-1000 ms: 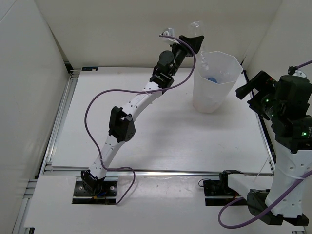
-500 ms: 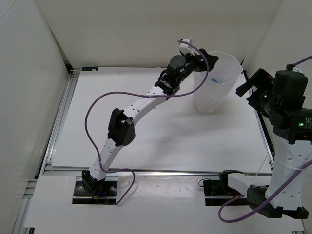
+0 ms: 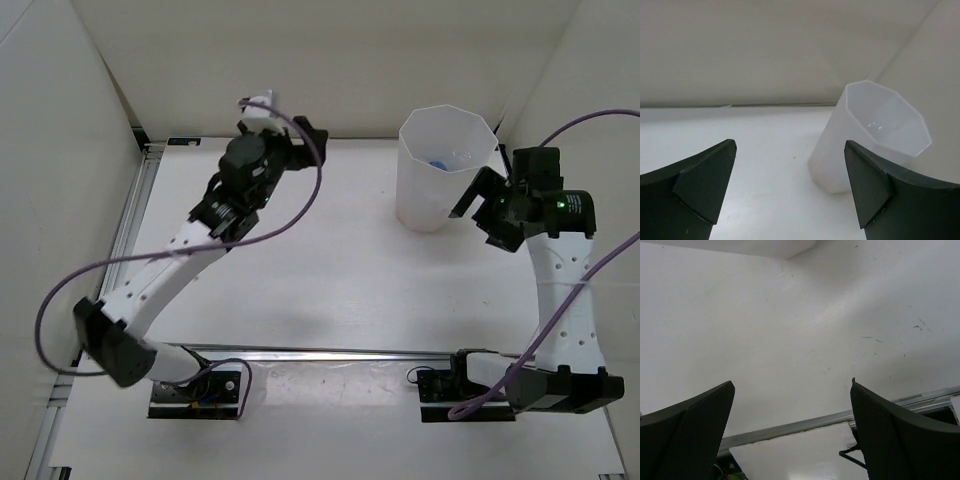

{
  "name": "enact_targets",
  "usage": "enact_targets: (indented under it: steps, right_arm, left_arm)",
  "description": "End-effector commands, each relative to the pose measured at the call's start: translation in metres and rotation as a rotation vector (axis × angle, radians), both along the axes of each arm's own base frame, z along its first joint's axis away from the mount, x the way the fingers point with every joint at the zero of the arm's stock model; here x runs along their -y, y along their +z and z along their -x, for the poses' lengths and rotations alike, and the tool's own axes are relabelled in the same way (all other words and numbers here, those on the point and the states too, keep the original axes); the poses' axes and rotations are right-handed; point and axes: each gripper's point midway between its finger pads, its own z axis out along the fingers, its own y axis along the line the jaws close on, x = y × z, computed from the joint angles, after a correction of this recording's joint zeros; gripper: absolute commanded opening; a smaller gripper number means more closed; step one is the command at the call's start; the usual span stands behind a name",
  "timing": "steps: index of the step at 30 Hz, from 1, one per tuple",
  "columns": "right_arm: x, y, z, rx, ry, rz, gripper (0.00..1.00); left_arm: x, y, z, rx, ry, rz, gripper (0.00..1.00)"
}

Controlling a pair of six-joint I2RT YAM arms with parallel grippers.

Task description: Put the plastic bottles in the bin

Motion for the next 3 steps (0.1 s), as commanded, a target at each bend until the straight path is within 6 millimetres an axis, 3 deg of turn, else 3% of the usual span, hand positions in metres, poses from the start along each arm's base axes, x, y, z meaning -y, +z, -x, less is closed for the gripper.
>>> enact_targets:
  steps: [1, 3]
  right_arm:
    - [-0.006, 0.025, -0.011, 0.154, 0.041, -0.029, 1.0]
    - [-0.006, 0.031, -0.018, 0.189, 0.042, -0.029, 1.0]
  left_arm:
    - [-0.048, -0.041, 0.027, -0.083, 0.13, -0.135, 1.0]
    - [-0.07, -0.053, 0.049, -0.11, 0.153, -0.144, 1.0]
